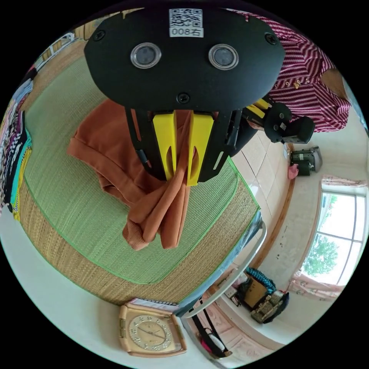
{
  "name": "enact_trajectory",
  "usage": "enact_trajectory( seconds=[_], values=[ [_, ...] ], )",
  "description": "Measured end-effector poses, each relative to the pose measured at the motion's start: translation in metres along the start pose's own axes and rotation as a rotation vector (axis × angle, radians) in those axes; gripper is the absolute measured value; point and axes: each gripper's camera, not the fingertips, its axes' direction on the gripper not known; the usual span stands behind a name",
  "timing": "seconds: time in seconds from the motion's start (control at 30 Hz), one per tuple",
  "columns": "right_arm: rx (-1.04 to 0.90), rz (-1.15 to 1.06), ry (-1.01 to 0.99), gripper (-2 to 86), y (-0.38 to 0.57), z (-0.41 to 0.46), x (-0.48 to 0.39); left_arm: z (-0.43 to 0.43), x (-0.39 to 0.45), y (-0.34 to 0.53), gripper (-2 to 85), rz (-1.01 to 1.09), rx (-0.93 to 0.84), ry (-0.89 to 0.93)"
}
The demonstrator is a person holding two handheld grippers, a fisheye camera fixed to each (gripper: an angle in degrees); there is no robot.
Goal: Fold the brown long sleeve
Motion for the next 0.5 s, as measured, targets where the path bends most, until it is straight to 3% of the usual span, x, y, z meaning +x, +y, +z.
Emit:
enact_trajectory(
  seconds=[0.27,0.5],
  values=[
    [0.121,0.191,-0.088,1.4,0.104,-0.064,0.094,0.128,-0.037,-0.007,3.5,0.057,-0.197,0.083],
    [0.192,0.308,-0.250,5.7,0.156,-0.085,0.153,0.174,-0.065,0.001,3.3,0.062,-0.259,0.097]
  ],
)
